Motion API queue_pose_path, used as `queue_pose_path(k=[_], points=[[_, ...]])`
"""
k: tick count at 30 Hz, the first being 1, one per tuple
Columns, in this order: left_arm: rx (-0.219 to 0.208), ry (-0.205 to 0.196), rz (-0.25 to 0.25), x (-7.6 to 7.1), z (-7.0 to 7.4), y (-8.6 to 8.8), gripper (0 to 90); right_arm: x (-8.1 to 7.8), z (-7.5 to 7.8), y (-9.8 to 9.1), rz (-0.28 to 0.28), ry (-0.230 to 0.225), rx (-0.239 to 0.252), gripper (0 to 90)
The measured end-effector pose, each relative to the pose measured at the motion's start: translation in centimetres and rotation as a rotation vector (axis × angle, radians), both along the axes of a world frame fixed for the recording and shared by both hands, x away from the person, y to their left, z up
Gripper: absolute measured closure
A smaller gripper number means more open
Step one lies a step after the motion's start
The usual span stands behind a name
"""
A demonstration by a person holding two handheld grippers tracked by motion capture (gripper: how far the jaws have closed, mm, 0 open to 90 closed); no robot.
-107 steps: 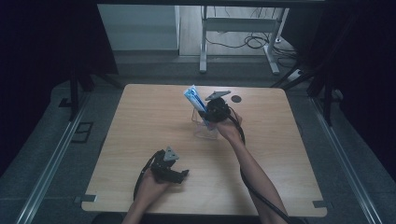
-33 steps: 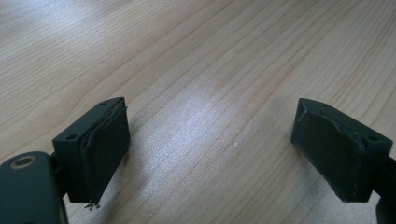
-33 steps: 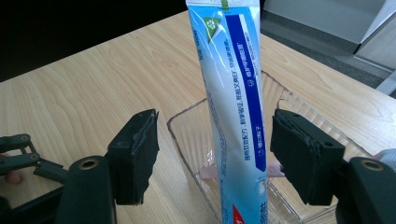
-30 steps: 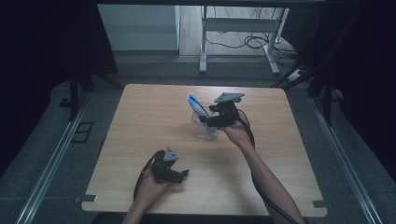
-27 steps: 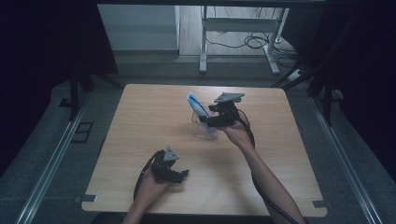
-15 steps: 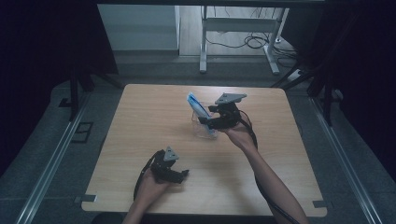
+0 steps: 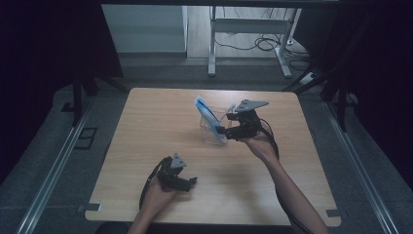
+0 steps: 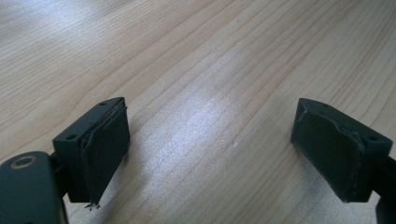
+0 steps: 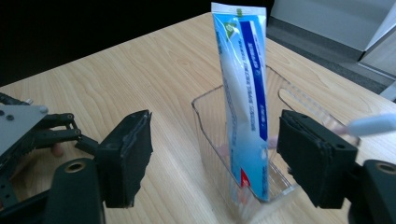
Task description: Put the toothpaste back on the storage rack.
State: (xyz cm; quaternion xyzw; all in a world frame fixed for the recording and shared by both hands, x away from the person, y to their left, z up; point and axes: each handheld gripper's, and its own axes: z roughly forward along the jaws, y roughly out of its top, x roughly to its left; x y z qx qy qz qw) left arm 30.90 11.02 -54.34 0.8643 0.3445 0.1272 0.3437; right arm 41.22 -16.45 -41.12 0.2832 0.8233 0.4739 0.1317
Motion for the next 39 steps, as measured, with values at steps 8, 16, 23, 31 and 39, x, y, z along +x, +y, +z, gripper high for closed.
queue_pose_path(k=[8,16,23,31,39], points=[[-0.004,-0.001,0.005,0.0,0.0,0.0,11.9,-1.0,-0.4,-1.6,-0.010,-0.002,-0.038,20.8],[0.000,0.000,0.000,0.0,0.0,0.0,11.9,-2.1,-0.9,-2.7,-0.013,0.008,-0.058,16.7],[-0.007,-0.002,0.006,0.0,0.0,-0.1,11.9,-3.2,-1.2,-3.8,-0.024,0.012,-0.065,15.2],[-0.007,-0.001,0.013,-0.1,0.0,-0.1,11.9,-4.3,-1.7,-5.1,-0.037,0.013,-0.067,15.2],[-0.004,-0.001,0.010,-0.1,0.0,-0.1,11.9,-5.4,-2.7,-6.4,-0.053,0.014,-0.087,15.0]])
